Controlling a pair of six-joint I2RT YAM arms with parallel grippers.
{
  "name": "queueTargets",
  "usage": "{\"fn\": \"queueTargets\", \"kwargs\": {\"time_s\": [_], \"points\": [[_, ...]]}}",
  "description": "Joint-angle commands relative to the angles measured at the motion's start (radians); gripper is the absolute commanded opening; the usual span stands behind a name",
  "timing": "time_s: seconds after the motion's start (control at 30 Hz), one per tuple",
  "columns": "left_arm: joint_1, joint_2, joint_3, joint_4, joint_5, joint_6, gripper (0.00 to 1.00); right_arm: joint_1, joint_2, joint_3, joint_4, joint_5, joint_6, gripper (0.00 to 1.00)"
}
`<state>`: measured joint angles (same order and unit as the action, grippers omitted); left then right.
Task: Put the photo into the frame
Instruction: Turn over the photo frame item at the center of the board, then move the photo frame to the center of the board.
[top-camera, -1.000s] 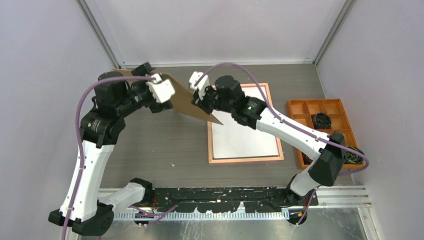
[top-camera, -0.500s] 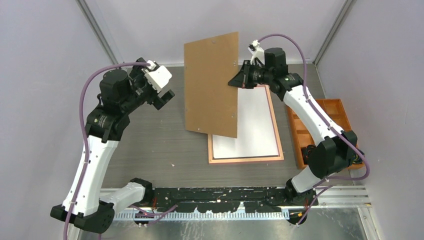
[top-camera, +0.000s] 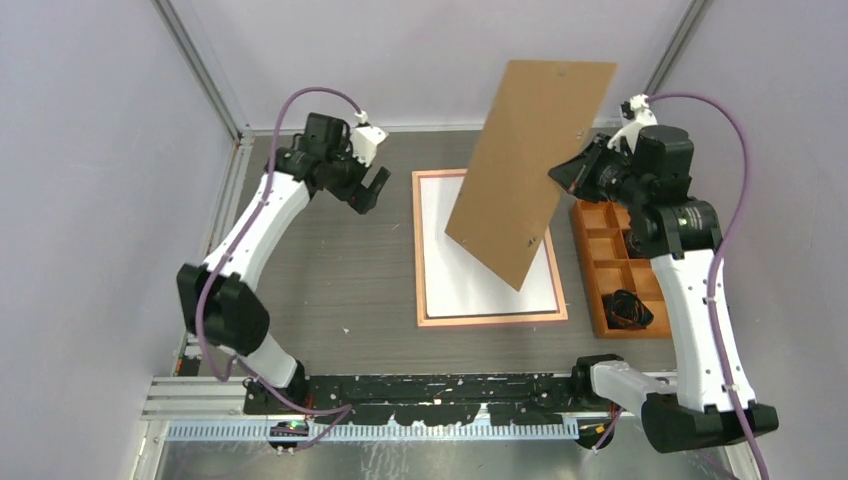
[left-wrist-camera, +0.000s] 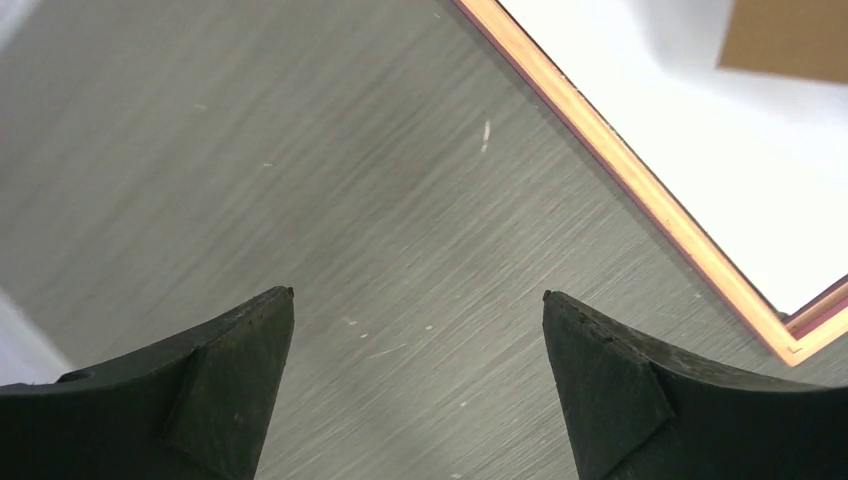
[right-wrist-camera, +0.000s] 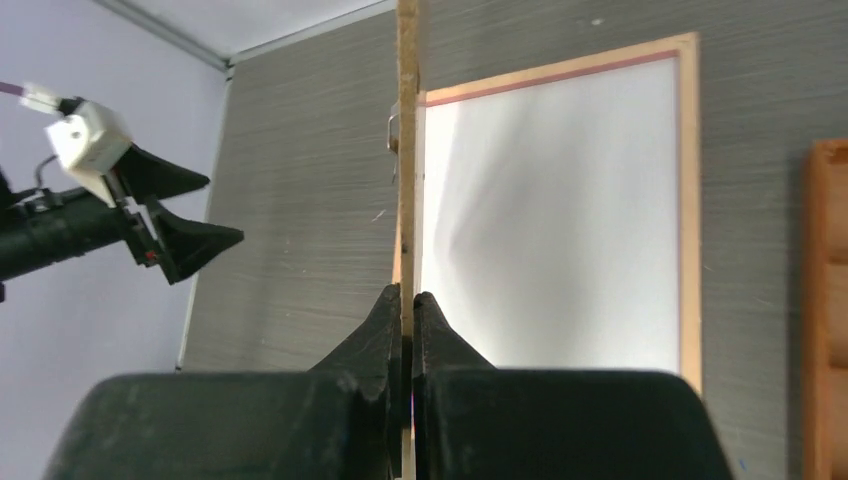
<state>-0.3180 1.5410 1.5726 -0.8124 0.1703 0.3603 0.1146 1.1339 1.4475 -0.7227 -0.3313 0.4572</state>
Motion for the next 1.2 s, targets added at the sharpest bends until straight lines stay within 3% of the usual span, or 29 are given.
{"fn": "queueTargets", "kwargs": {"time_s": [0.0,0.17,0.63,0.9,1.17], "points": [[-0.027,0.101,0.021,0.013,0.08,-0.148,0.91,-0.015,-0.074,0.055,-0.1,0.089,0.021,0.01],[-0.041,0.273,0.06,0.059,0.174,-0.264,0.73,-0.018,-0.115,0.048,-0.161,0.096,0.02,0.01],[-0.142,0.617,0.188,0.122,0.213,-0.428,0.55,-0.022,-0.128,0.004,-0.172,-0.075,0.086,0.01],[-0.153,0.676,0.206,0.114,0.165,-0.417,0.32,-0.022,-0.119,-0.002,-0.154,-0.137,0.105,0.01],[-0.15,0.639,0.149,0.103,0.057,-0.342,0.25,-0.021,-0.118,-0.034,-0.122,-0.178,0.119,0.01]]}}
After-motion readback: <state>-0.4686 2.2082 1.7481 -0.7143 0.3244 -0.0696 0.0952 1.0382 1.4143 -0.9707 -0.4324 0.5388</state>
